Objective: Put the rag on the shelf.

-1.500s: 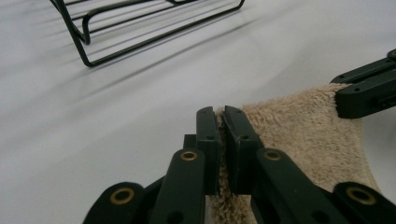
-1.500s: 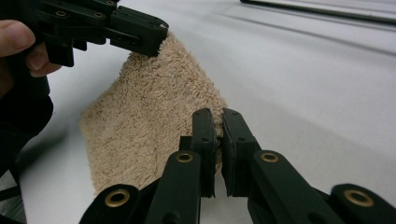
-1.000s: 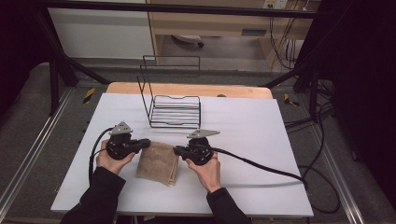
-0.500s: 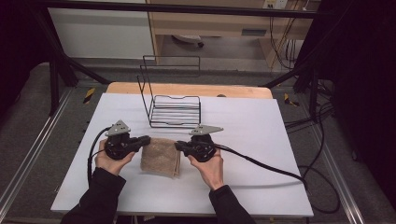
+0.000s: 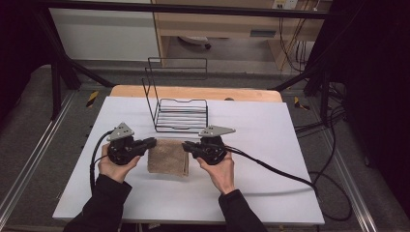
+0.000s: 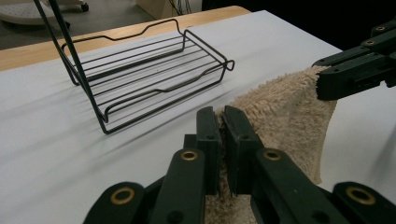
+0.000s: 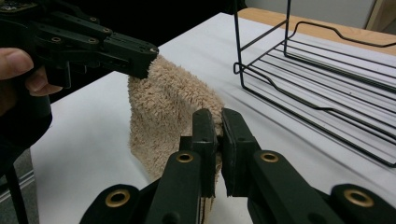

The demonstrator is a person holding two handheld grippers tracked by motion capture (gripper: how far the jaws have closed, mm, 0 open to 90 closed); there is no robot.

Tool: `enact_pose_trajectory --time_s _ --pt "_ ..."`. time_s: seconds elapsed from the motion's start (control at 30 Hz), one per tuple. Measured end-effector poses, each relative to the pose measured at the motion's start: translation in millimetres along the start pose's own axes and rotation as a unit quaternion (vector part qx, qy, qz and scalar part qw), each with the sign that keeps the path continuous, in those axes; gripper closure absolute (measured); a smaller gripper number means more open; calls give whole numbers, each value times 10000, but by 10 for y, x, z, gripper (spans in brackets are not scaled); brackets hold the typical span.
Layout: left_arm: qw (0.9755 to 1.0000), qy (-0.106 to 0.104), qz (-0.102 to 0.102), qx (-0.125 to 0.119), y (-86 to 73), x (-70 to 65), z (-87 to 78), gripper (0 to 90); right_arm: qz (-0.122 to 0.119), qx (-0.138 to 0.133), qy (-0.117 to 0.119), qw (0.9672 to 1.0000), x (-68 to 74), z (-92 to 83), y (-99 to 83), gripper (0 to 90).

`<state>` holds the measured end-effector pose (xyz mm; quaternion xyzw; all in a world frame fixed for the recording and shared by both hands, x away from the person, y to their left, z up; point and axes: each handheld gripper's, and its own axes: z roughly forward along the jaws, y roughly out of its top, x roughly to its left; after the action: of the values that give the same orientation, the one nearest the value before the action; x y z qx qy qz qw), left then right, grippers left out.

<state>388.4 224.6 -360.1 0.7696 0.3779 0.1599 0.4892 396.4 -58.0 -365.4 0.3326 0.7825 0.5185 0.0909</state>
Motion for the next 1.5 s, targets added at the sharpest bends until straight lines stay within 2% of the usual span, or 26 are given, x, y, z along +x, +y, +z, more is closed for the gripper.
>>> enact_pose_trajectory --time_s 0.27,0.47,0.87,1.5 --pt "9999 0 -18 -122 69 -17 -24 851 -150 -53 -10 9999 0 -50 89 852" --pt "9997 -40 14 -259 163 -52 -40 851 -253 -203 -82 9994 -13 -151 170 852" --pt "9984 -19 94 -553 366 -127 -36 851 -313 -465 -188 9983 -47 -303 293 853" --pt "9954 62 137 -946 670 -129 -82 851 -585 -854 -399 9938 -44 -450 610 853"
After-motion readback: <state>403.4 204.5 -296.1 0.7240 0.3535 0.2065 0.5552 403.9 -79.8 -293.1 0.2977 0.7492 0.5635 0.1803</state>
